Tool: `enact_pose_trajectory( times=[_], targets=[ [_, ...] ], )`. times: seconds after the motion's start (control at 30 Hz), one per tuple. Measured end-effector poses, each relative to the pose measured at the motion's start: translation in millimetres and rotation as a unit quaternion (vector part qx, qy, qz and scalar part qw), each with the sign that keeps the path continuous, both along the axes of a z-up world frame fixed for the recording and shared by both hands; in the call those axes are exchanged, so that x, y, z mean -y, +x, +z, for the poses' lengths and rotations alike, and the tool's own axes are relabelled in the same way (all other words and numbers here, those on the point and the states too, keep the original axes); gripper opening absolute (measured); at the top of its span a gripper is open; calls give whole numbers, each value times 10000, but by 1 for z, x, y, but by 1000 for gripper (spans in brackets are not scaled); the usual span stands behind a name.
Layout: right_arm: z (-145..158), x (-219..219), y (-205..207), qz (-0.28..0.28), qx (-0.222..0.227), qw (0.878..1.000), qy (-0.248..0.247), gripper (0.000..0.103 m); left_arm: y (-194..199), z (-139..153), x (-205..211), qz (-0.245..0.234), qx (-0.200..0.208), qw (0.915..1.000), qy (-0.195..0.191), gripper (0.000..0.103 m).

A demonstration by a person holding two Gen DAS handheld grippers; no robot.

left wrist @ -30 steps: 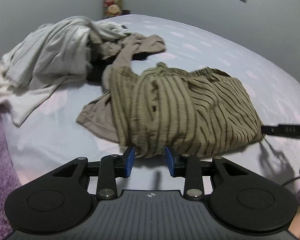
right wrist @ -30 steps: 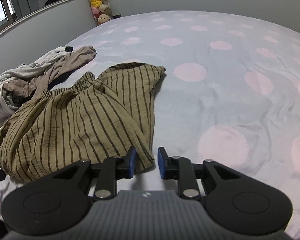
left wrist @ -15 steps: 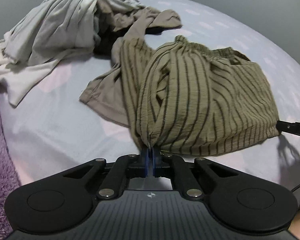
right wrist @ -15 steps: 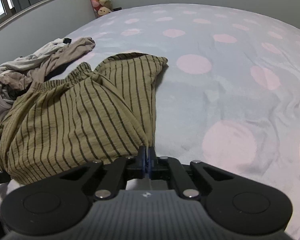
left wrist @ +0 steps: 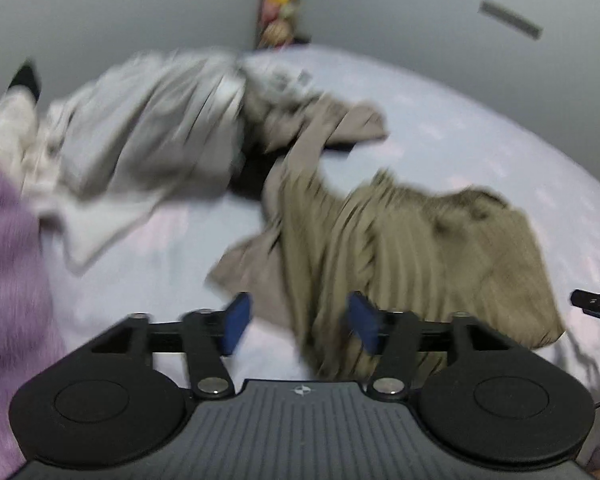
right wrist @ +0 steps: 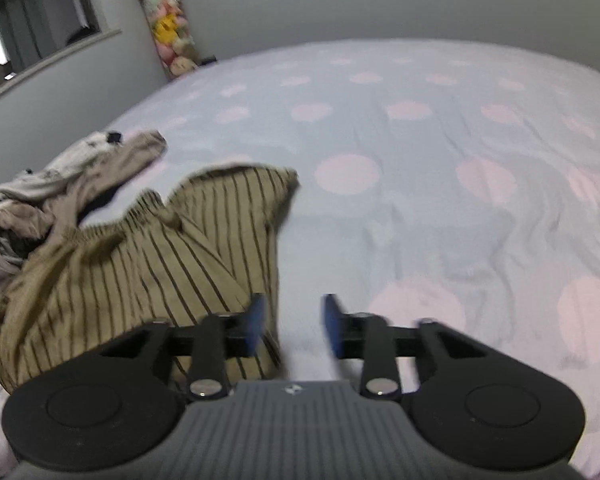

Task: Fold clothes

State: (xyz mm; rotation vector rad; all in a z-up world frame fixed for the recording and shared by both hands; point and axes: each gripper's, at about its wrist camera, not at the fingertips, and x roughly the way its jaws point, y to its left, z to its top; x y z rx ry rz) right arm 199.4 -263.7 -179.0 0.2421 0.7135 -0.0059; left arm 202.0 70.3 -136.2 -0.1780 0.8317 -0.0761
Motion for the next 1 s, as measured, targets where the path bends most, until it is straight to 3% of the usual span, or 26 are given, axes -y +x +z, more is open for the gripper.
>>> enact_pose_trajectory(
  times=[0.1,0.17,0.3,0.53,0.7,0.9,1.0],
  targets=[
    [8,-4,6,206,192,9996,45,62,15,2,7,-57,86,9999,-86,68],
    [8,-7,13,332,214,9991,156,84,25,4,11,-95,143,9997,-144,70],
    [5,-16,33,557,122,9980,265,87,47,5,19,-122,217,9994,-237,70],
    [-9,-24,68,709,-52,9973,184,89,75,-19,10,216,-2,9989,-406,70],
    [-22,-25,94,794,-223,9962,279,89,81,-28,7,92,178,9983,-541,67],
    [-34,-32,111,917,-224,9952,258,89,82,-35,12,-104,388,9984,-395,45],
    [-35,-41,115,1082,-142,9940,127,76,80,-35,20,-236,540,9981,-153,32]
  ],
)
